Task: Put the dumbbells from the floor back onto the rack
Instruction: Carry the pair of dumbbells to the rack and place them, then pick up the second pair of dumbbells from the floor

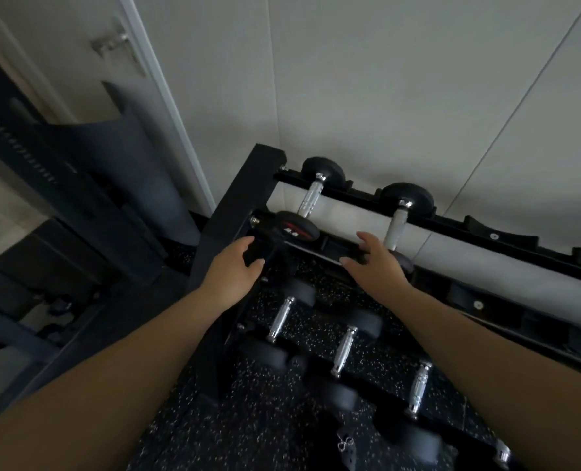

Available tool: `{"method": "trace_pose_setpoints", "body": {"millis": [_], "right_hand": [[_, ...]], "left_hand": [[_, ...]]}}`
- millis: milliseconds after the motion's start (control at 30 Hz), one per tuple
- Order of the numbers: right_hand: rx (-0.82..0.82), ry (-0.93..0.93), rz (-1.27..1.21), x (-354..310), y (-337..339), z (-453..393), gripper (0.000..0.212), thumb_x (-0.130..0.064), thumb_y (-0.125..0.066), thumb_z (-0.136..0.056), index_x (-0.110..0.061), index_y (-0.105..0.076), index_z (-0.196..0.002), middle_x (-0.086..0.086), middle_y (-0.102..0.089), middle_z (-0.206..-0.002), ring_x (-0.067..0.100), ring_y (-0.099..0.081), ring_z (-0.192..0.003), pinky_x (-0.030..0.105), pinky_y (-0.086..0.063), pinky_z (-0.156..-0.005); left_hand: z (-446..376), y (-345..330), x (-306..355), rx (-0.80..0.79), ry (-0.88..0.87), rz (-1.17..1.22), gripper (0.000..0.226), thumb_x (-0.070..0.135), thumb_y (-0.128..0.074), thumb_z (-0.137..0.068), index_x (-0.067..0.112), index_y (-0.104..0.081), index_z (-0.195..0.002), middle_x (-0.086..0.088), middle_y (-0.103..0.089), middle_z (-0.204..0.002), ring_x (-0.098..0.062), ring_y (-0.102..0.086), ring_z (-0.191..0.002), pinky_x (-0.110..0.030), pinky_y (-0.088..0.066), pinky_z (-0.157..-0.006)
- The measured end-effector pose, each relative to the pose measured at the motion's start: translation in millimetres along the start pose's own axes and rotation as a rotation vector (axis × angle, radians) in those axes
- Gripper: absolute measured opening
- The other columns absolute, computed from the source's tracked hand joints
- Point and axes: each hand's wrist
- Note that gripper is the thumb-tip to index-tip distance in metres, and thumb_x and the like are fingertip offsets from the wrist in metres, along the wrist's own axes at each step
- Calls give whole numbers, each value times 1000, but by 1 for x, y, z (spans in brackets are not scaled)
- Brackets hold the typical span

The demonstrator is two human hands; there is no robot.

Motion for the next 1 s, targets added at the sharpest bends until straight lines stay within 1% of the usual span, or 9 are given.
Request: {"method": "trace_pose_setpoints", "body": {"millis": [33, 133, 267, 333, 400, 500, 600, 767, 1000], "right_hand": [[-15, 4, 1, -1, -7, 9, 70, -41, -66, -83, -25, -34, -143, 5, -48, -141, 23, -51, -122, 35, -48, -92], [-67, 40, 27, -2, -30, 36, 71, -42, -66, -83, -25, -33, -144, 4, -47, -142, 24, -50, -124, 30, -42, -88], [-154, 58, 16, -5, -55, 72, 73, -40, -67, -82, -25, -32, -145, 6, -45, -144, 26, -47, -128, 33, -42, -94], [-217, 85, 80, -5, -64, 89, 74, -40, -65, -84, -22, -30, -146, 8, -43, -146, 26, -46, -128, 32, -42, -96], [-283, 125, 145, -6, -70, 107, 74, -40, -64, -84, -20, -30, -147, 9, -41, -146, 26, -45, -129, 34, -39, -102], [-376, 197, 199, -9, -77, 132, 73, -36, -65, -86, -19, -30, -147, 11, -40, -148, 25, -42, -132, 33, -36, -106], [-486, 264, 262, -9, -84, 157, 75, -36, -62, -88, -16, -25, -150, 12, -33, -152, 26, -36, -137, 33, -31, -110], [-667, 390, 356, -3, -103, 198, 77, -42, -59, -88, -16, -21, -151, 10, -30, -154, 24, -32, -139, 27, -26, -107], [-922, 501, 447, -13, -147, 267, 74, -45, -54, -90, -25, -19, -151, 3, -22, -157, 23, -30, -140, 37, -33, -111]], "left_hand": [[11, 2, -9, -10, 16, -2, 60, 33, -56, -90, 20, -34, -144, -5, -46, -144, -20, -44, -130, -21, -30, -95], [43, 7, -33, -21, 71, -28, 61, 36, -55, -90, 20, -32, -144, -6, -43, -146, -23, -43, -131, -25, -32, -96], [92, 7, -52, 5, 122, -59, 62, 38, -54, -90, 20, -31, -145, -6, -40, -148, -23, -41, -132, -28, -33, -98], [119, 5, -56, 6, 152, -51, 62, 38, -53, -90, 21, -29, -145, -6, -38, -149, -23, -40, -132, -28, -34, -98], [147, 1, -58, 15, 172, -44, 64, 36, -53, -90, 19, -28, -146, -6, -36, -150, -24, -35, -135, -32, -32, -105], [186, -7, -58, 50, 234, -75, 64, 35, -54, -91, 18, -27, -147, -7, -34, -151, -27, -32, -136, -38, -30, -111], [227, -17, -60, 100, 292, -138, 64, 35, -53, -92, 15, -27, -147, -8, -34, -151, -26, -34, -135, -37, -27, -113], [300, -40, -65, 146, 466, -100, 63, 37, -49, -94, 16, -25, -147, -8, -29, -154, -27, -27, -138, -37, -25, -113], [411, -56, -94, 275, 721, -38, 62, 38, -49, -93, 17, -27, -147, -9, -33, -152, -29, -28, -139, -40, -25, -113]]}}
Point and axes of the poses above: each hand's wrist, its own z-axis away from the middle knuckle, its own y-axis out of the back of the hand, x = y × z
